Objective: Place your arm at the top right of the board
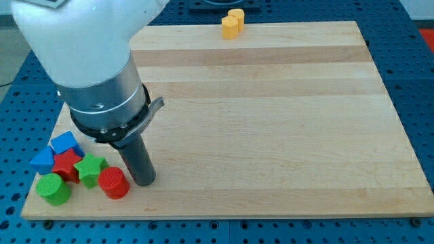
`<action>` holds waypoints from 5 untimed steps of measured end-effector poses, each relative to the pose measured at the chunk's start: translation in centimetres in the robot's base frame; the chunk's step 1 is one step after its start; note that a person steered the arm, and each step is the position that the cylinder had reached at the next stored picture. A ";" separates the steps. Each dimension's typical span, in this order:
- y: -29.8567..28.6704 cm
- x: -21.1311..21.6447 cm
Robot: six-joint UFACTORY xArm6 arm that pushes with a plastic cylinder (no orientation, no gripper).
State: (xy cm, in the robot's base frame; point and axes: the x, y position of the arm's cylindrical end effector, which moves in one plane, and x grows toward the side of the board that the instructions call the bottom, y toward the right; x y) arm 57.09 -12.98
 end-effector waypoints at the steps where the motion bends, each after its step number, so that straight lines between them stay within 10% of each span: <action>1: -0.9 0.9; 5: 2.3 0.8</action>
State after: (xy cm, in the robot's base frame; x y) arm 57.85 -10.66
